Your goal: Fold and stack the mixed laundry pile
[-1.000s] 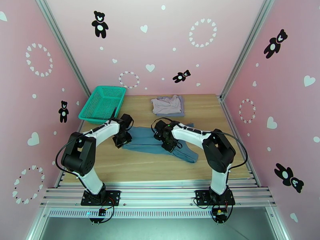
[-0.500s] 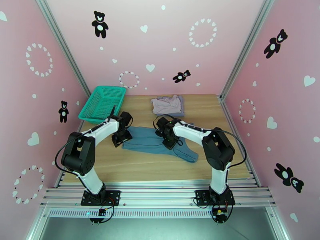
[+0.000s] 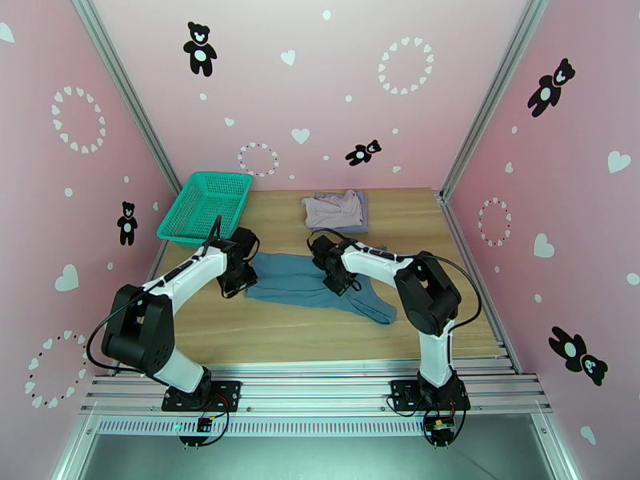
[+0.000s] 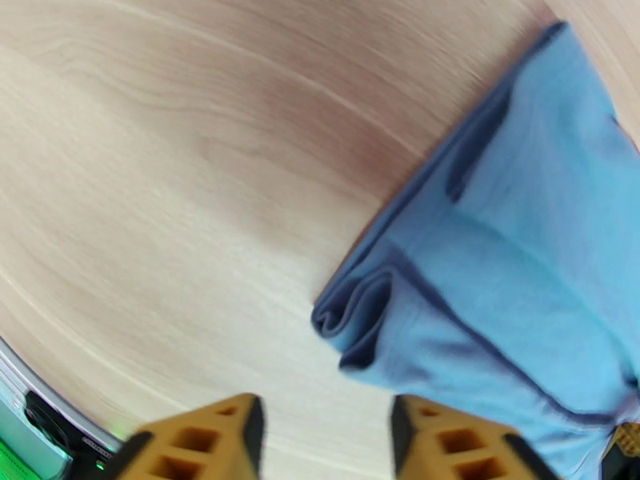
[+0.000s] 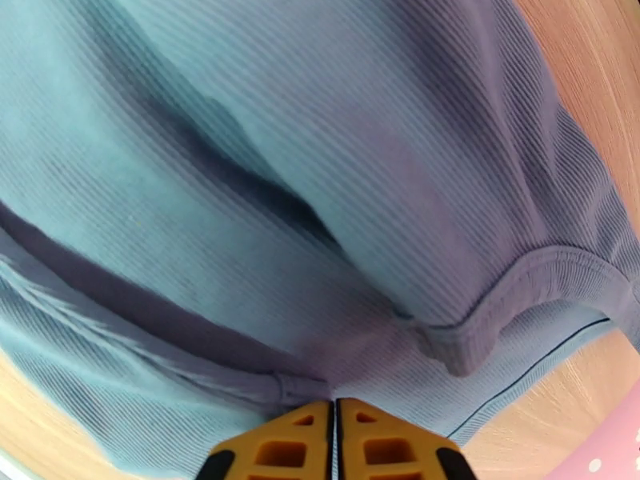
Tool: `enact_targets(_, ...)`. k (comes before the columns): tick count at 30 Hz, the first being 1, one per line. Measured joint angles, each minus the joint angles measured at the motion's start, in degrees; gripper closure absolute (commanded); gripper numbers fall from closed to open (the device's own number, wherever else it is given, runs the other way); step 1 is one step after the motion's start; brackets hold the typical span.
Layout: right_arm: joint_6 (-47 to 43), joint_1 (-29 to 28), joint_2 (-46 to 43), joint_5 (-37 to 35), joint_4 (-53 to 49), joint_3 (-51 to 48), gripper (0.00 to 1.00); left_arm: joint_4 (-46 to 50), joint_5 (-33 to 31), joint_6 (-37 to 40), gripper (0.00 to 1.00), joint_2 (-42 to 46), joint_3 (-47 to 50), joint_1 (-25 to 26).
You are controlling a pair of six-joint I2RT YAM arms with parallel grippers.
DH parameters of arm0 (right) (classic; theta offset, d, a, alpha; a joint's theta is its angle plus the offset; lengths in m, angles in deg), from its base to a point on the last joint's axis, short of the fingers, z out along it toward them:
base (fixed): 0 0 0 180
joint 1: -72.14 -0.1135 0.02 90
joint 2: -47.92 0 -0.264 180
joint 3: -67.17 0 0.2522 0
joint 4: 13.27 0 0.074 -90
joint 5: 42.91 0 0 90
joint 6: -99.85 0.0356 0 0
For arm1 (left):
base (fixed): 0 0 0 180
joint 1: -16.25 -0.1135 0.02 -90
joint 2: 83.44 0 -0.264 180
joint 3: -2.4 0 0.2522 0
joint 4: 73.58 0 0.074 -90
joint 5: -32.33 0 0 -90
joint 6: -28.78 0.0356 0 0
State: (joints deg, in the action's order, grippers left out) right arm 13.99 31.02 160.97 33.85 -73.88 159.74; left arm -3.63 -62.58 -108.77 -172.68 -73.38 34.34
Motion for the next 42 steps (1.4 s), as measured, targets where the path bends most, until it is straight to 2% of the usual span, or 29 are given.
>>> enact_targets(8, 2.34, 0.0, -6.58, 0.0, -1.99, 0.0, 0.87, -2.43, 3.72, 1.07, 0.56, 0.76, 1.73, -0.02)
enact_targets(15, 3.32, 0.0, -10.78, 0.39, -3.58, 0.04, 0.87, -5.68, 5.9, 1.68, 0.56, -2.49, 1.99, -0.02)
enact_targets(21, 3.48, 0.0, -10.82, 0.85, -4.42, 0.04, 0.87, -7.61, 6.01, 2.47, 0.68, -6.08, 1.99, -0.02)
enact_targets(26, 3.82, 0.0, -11.26, 0.9, -4.79, 0.04, 0.87, -7.87, 5.9, 2.64, 0.85, -6.91, 1.99, -0.02)
enact_targets(30, 3.89, -0.02, -12.0, 0.9, -4.92, 0.04, 0.88, -8.0, 5.77, 2.51, 0.94, -7.04, 1.97, -0.02)
enact_targets(40, 4.33, -0.07, -12.61, 1.84, -5.01, 0.04, 0.86, -7.17, 4.87, 2.51, 0.93, -9.51, -3.39, -0.04)
enact_targets(42, 4.46, -0.07, -12.63, 2.08, -5.03, 0.02, 0.86, -7.37, 4.87, 2.43, 0.88, -11.13, -4.63, -0.09)
